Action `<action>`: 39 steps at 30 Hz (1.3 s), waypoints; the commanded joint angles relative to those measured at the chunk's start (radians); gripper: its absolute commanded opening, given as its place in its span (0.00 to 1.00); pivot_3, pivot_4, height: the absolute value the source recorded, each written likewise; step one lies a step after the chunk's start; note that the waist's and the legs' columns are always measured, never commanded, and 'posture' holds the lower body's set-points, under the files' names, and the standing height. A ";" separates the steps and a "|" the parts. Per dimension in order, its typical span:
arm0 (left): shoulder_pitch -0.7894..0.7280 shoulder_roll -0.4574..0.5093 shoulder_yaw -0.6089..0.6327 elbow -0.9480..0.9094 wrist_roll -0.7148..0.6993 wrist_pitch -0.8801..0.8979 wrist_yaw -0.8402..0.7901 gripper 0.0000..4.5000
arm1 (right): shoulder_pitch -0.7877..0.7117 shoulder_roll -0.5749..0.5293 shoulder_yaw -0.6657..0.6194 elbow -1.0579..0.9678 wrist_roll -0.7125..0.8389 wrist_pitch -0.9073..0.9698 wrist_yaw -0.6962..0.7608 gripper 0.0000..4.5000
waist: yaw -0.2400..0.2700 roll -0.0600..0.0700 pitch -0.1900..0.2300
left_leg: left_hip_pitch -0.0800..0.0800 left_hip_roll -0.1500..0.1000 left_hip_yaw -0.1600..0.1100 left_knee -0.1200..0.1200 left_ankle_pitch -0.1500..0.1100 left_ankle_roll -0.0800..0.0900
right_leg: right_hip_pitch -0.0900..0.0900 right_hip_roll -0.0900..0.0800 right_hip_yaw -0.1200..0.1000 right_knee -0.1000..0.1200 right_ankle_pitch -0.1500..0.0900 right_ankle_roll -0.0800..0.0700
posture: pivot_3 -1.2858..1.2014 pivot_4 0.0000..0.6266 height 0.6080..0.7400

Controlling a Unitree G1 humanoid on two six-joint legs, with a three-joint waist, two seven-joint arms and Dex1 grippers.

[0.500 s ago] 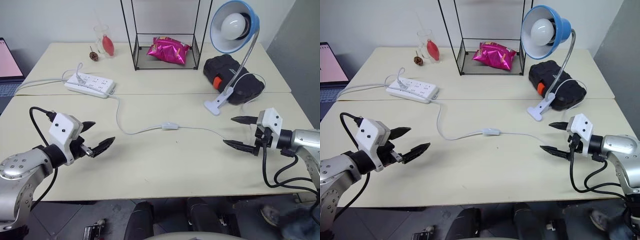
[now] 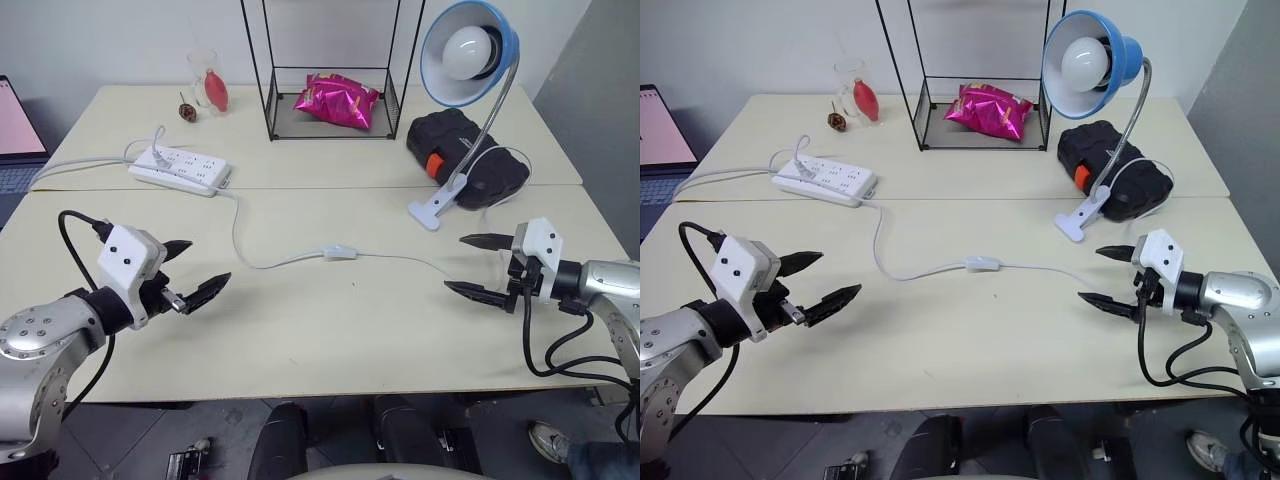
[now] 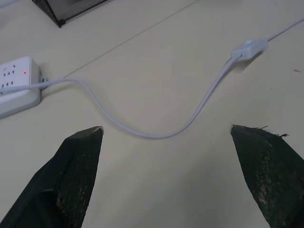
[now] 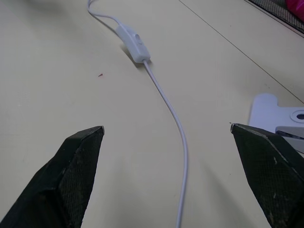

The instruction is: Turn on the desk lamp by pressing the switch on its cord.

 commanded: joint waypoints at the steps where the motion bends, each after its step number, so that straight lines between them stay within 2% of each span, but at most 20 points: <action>1: -0.048 -0.015 0.027 0.013 -0.049 -0.024 -0.017 0.99 | -0.004 0.013 -0.019 -0.034 0.004 -0.001 -0.012 1.00 | 0.000 0.000 0.000 | 0.000 0.000 0.000 0.000 0.000 0.000 | 0.000 0.000 0.000 0.000 0.000 0.000 | 0.52 0.24 1.00; 6: -0.167 -0.013 -0.087 0.109 -0.027 -0.042 -0.071 0.99 | 0.022 0.061 -0.023 -0.157 0.067 0.137 -0.105 1.00 | 0.000 0.000 0.000 | 0.000 0.000 -0.001 0.000 0.000 0.000 | 0.000 0.001 -0.001 0.000 0.000 0.000 | 0.52 0.24 1.00; 12: -0.405 -0.072 -0.297 0.320 -0.029 -0.007 -0.203 0.99 | 0.045 0.165 -0.083 -0.391 0.260 0.499 -0.383 1.00 | 0.005 0.000 0.000 | -0.001 -0.001 -0.001 0.000 0.000 0.000 | 0.000 0.000 -0.001 0.000 0.001 -0.001 | 0.52 0.24 1.00; 15: -0.507 -0.103 -0.374 0.433 -0.010 -0.010 -0.275 0.99 | 0.056 0.185 -0.101 -0.468 0.314 0.593 -0.464 1.00 | 0.013 0.000 0.000 | -0.001 -0.001 -0.003 0.001 0.000 0.000 | 0.000 0.001 -0.002 0.001 0.002 -0.004 | 0.52 0.24 1.00; 24: -0.770 -0.239 -0.519 0.827 0.096 -0.083 -0.426 0.99 | 0.083 0.192 -0.127 -0.608 0.377 0.713 -0.604 1.00 | 0.012 0.000 0.000 | -0.002 -0.001 -0.002 0.000 0.000 0.000 | -0.001 0.001 -0.002 0.000 0.002 -0.004 | 0.52 0.24 1.00; 28: -0.830 -0.287 -0.557 0.975 0.156 -0.131 -0.465 0.99 | 0.081 0.188 -0.122 -0.646 0.396 0.735 -0.635 1.00 | 0.007 0.000 0.000 | -0.002 -0.001 -0.002 0.000 0.000 0.000 | -0.001 0.001 -0.002 0.000 0.002 -0.003 | 0.52 0.24 1.00; 39: -0.913 -0.371 -0.575 1.178 0.256 -0.191 -0.526 0.99 | 0.080 0.169 -0.131 -0.701 0.457 0.764 -0.683 1.00 | 0.007 0.000 0.000 | -0.003 -0.001 -0.003 0.001 0.000 0.000 | -0.001 0.001 -0.002 0.000 0.002 -0.003 | 0.52 0.24 1.00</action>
